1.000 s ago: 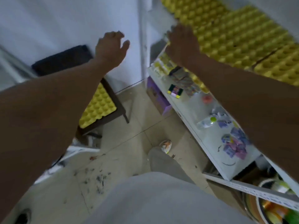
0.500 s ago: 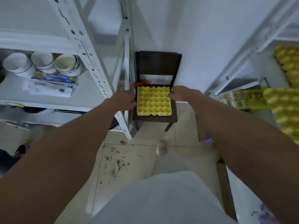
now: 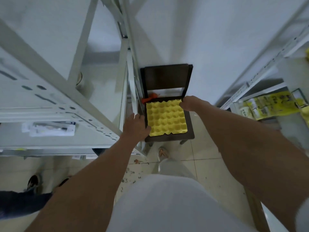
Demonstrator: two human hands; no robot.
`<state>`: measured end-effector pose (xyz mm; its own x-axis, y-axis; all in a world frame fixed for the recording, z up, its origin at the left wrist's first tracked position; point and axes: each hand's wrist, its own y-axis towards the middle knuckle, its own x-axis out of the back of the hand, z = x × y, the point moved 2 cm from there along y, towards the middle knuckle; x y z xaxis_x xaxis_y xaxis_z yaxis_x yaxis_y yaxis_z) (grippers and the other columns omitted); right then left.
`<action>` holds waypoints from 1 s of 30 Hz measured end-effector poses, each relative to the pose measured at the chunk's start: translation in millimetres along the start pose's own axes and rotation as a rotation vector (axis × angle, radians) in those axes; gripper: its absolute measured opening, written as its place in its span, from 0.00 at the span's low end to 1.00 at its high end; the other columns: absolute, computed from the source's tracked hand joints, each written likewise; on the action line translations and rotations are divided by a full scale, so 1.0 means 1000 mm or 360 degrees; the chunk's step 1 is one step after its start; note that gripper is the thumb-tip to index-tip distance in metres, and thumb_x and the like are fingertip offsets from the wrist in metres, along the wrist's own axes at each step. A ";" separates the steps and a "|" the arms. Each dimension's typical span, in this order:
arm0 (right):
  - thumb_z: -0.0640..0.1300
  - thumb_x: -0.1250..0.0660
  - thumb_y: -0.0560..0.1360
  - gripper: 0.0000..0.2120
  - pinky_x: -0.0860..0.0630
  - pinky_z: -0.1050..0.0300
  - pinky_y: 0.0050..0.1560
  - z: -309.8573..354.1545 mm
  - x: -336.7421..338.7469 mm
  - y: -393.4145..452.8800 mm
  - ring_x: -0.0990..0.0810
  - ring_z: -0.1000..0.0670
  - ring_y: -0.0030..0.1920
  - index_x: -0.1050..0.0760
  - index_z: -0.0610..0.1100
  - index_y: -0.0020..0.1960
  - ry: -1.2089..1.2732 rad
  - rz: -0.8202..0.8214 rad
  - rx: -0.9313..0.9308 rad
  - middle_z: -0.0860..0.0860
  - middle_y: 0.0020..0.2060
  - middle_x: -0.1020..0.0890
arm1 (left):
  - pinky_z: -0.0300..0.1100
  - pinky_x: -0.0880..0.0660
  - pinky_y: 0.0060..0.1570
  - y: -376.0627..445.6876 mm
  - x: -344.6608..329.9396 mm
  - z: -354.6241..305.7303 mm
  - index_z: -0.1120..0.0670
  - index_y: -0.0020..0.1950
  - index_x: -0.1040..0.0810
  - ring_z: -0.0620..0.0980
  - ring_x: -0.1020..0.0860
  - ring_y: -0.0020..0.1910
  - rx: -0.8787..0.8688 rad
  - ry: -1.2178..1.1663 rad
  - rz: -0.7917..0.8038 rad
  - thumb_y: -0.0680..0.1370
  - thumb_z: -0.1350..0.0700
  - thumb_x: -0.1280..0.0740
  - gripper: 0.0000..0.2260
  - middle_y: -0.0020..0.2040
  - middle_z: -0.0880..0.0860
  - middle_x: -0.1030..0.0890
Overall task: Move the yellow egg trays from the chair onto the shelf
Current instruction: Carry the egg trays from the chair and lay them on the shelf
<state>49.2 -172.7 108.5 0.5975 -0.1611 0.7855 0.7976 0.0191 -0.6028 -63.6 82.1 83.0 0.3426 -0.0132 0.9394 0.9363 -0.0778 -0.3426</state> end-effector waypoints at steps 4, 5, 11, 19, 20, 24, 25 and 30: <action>0.49 0.44 0.83 0.23 0.27 0.46 0.68 -0.019 -0.018 0.005 0.25 0.40 0.68 0.27 0.39 0.72 0.0031 -0.0009 0.0036 0.41 0.70 0.24 | 0.54 0.29 0.67 0.014 -0.002 0.000 0.56 0.74 0.28 0.60 0.33 0.76 -0.0037 -0.0048 0.0137 0.81 0.40 0.40 0.28 0.72 0.58 0.25; 0.48 0.44 0.83 0.23 0.27 0.46 0.69 -0.023 -0.023 0.010 0.25 0.39 0.69 0.27 0.39 0.72 0.0031 0.0006 0.0033 0.40 0.70 0.25 | 0.54 0.29 0.67 0.022 -0.001 -0.001 0.56 0.74 0.28 0.60 0.33 0.76 -0.0050 -0.0049 0.0153 0.81 0.40 0.40 0.27 0.72 0.58 0.26; 0.50 0.44 0.83 0.22 0.28 0.44 0.70 -0.064 -0.044 0.064 0.25 0.39 0.69 0.26 0.40 0.71 0.0111 0.0217 -0.0007 0.40 0.69 0.24 | 0.55 0.31 0.72 0.086 -0.001 -0.006 0.55 0.77 0.30 0.58 0.34 0.77 -0.0211 -0.0038 0.0386 0.82 0.43 0.39 0.26 0.76 0.56 0.29; 0.49 0.43 0.83 0.19 0.24 0.49 0.59 -0.103 -0.042 0.157 0.21 0.39 0.62 0.23 0.39 0.65 0.0176 0.0321 0.0004 0.40 0.62 0.20 | 0.57 0.28 0.70 0.179 -0.049 -0.024 0.57 0.75 0.28 0.59 0.29 0.73 0.0093 -0.0325 0.0661 0.83 0.46 0.39 0.24 0.75 0.57 0.28; 0.49 0.43 0.83 0.19 0.23 0.48 0.60 -0.105 -0.046 0.167 0.21 0.39 0.62 0.24 0.40 0.66 0.0199 0.0332 -0.0013 0.40 0.63 0.21 | 0.57 0.28 0.69 0.187 -0.056 -0.031 0.57 0.75 0.29 0.60 0.29 0.73 0.0119 -0.0378 0.0690 0.83 0.46 0.39 0.24 0.75 0.57 0.28; 0.48 0.41 0.82 0.22 0.24 0.47 0.61 -0.108 -0.071 0.205 0.23 0.39 0.66 0.30 0.41 0.73 0.0289 0.0343 -0.0036 0.41 0.68 0.24 | 0.58 0.29 0.70 0.210 -0.101 -0.044 0.57 0.80 0.36 0.63 0.30 0.74 0.0279 -0.0512 0.0792 0.83 0.48 0.38 0.27 0.77 0.60 0.32; 0.48 0.41 0.81 0.23 0.24 0.46 0.61 -0.107 -0.080 0.218 0.24 0.39 0.66 0.31 0.41 0.74 0.0338 0.0341 -0.0054 0.40 0.68 0.25 | 0.59 0.29 0.70 0.218 -0.115 -0.044 0.58 0.80 0.36 0.64 0.30 0.74 0.0343 -0.0563 0.0780 0.83 0.48 0.38 0.27 0.77 0.61 0.32; 0.48 0.37 0.79 0.26 0.24 0.44 0.61 -0.109 -0.147 0.275 0.25 0.38 0.67 0.35 0.44 0.76 0.0463 0.0292 -0.0105 0.42 0.69 0.27 | 0.59 0.33 0.73 0.256 -0.190 -0.046 0.64 0.77 0.36 0.66 0.34 0.76 0.0701 -0.0747 0.0662 0.82 0.49 0.37 0.28 0.77 0.65 0.36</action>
<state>172.1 -251.8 -187.8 0.6745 -0.4355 0.5962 0.6664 0.0115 -0.7455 107.5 18.7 -182.0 0.5787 0.4781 0.6607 0.6337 0.2464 -0.7333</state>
